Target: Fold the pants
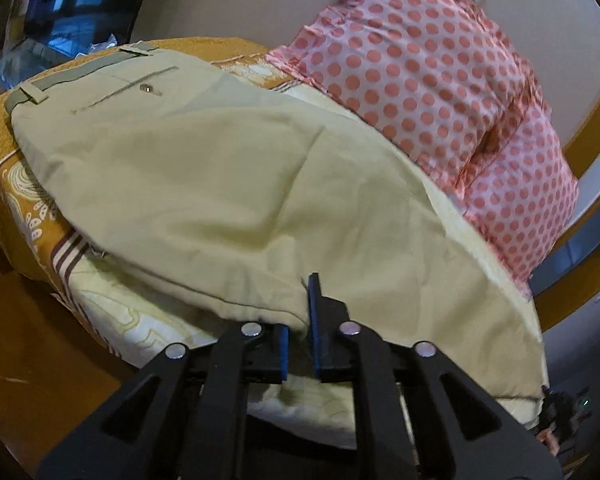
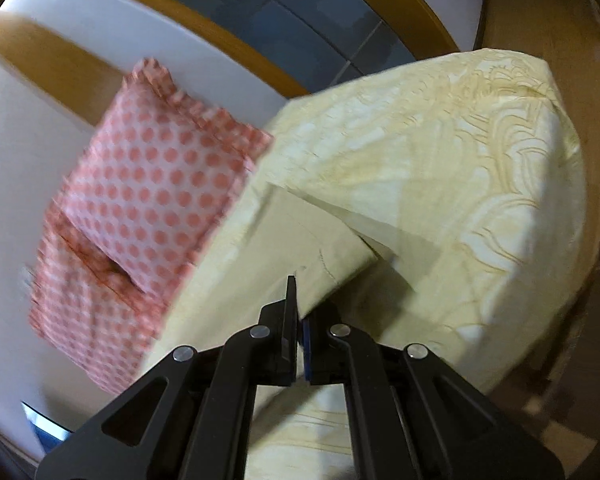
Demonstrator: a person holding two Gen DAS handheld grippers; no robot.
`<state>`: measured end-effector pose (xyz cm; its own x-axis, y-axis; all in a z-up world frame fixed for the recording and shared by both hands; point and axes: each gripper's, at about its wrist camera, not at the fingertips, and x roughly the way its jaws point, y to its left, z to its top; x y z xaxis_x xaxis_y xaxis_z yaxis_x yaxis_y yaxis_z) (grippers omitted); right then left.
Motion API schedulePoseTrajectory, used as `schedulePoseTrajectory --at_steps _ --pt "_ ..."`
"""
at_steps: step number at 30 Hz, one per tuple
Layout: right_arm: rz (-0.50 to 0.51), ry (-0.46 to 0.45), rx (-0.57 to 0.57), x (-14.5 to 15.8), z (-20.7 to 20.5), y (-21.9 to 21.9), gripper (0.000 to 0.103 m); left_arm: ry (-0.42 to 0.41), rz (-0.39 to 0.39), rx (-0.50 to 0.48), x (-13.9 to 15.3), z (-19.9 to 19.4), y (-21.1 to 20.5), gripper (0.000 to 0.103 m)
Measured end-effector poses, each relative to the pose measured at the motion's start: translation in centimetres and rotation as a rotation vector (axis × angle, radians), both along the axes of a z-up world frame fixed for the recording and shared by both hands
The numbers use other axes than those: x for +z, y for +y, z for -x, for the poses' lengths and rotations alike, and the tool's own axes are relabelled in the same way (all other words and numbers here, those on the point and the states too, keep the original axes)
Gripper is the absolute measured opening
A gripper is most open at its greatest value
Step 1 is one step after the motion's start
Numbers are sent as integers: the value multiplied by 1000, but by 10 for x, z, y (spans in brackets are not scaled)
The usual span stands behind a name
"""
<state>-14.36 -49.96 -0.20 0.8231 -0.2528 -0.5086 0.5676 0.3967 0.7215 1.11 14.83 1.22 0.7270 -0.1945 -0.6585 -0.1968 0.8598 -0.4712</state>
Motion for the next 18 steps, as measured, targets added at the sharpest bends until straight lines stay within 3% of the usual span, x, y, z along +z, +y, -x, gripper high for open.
schedulePoseTrajectory --at_steps 1,2,3,4,5,10,14,15,16,18 --pt "-8 5 -7 1 5 1 9 -9 -9 -8 1 3 -1 13" --pt "-14 4 -17 2 10 1 30 -20 -31 -22 6 7 -2 17" --pt "-10 -1 -34 5 16 2 66 -36 -46 -34 8 13 -3 26" --pt "23 -27 -67 10 25 4 77 -60 -66 -46 13 18 -5 38" --pt "59 -24 -99 14 31 5 80 -73 -79 -49 16 22 -5 42" --pt "74 -3 -105 11 27 0 69 -185 -128 -77 39 51 -8 48" --pt "107 1 -21 1 4 18 46 -308 -116 -31 58 66 -1 54" --pt "122 -1 -1 0 0 24 46 -339 -105 -21 62 67 2 58" --pt "144 5 0 0 -2 28 46 -352 -109 -9 64 66 4 64" --pt "206 22 -10 2 -6 34 42 -322 -134 9 60 54 8 66"
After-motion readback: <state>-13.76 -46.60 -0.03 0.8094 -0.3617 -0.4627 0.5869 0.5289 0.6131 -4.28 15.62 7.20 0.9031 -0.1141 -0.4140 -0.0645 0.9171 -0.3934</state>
